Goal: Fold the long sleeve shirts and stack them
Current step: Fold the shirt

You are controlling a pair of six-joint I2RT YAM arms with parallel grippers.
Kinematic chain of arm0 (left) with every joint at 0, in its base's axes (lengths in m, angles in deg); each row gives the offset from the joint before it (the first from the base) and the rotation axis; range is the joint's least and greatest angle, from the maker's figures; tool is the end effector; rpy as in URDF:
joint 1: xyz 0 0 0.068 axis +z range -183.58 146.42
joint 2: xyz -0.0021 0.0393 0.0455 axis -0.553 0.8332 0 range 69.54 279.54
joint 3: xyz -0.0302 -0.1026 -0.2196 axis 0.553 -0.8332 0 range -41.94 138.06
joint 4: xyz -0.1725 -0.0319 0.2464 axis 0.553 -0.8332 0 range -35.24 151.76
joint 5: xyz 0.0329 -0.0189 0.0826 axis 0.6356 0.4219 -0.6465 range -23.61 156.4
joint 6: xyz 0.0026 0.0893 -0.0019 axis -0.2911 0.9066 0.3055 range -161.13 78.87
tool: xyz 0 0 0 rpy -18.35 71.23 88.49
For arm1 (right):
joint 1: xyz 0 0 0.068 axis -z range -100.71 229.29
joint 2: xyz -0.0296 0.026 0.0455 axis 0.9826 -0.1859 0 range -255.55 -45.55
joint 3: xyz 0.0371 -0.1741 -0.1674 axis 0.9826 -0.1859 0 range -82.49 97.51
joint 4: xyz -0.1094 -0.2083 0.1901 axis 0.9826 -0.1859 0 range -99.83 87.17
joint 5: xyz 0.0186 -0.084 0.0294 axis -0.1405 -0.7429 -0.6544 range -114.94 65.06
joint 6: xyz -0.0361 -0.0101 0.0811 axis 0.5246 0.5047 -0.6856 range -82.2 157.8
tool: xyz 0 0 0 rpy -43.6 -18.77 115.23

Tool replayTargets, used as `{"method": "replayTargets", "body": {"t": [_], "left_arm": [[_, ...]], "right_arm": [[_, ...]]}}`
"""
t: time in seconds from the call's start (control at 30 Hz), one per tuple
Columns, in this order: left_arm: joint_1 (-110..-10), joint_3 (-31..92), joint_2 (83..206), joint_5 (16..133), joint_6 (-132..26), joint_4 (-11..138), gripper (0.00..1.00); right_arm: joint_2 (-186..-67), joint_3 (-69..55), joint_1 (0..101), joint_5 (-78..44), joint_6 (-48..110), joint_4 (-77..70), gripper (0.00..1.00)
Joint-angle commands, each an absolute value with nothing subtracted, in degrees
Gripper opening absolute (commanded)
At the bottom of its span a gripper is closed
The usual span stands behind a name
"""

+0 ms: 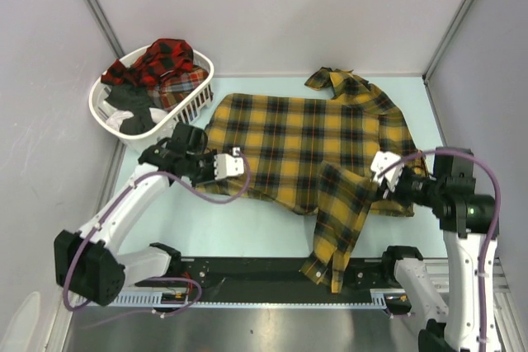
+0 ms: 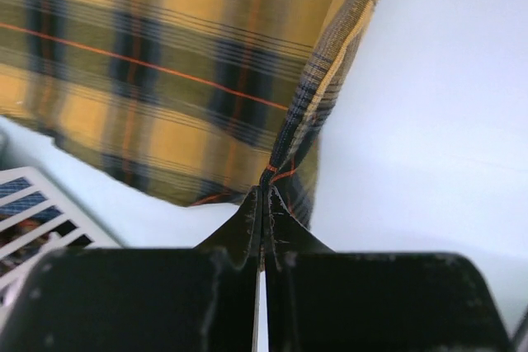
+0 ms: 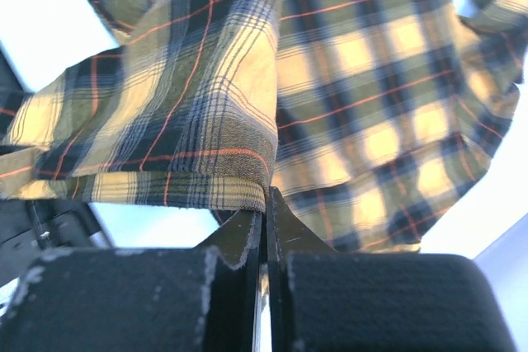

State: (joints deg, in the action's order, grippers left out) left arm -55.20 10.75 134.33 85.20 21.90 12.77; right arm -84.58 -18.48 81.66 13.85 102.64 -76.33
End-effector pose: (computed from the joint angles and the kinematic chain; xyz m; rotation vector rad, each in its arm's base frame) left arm 0.2571 -0.1296 0.1929 1.8001 1.8144 -0.1628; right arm 0.1660 0.0430 0.3355 -1.3794 1.7140 0.1822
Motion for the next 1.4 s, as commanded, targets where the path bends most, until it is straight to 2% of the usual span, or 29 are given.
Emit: {"method": "replayTargets", "body": {"t": [0.0,0.17,0.3,0.73,1.37], "left_arm": [[-52.83,17.99,139.84,87.75,21.98,14.99,0.00],[-52.04,23.88,148.10,86.52,20.67,18.60,0.00],[-50.98,28.45,154.60,86.43,19.43,20.01,0.00],[-48.69,39.61,168.23,84.94,17.94,21.77,0.00],[-48.17,45.24,178.43,80.28,16.00,27.13,0.00]], "right_arm": [[-92.29,-14.03,84.73,15.75,101.78,-66.83,0.00],[-101.78,-9.99,91.33,21.20,105.29,-62.78,0.00],[-110.39,-6.21,91.77,22.61,107.41,-61.55,0.00],[-126.65,1.70,90.89,23.84,105.83,-51.79,0.00],[-138.45,6.54,88.43,22.08,105.39,-41.42,0.00]]}}
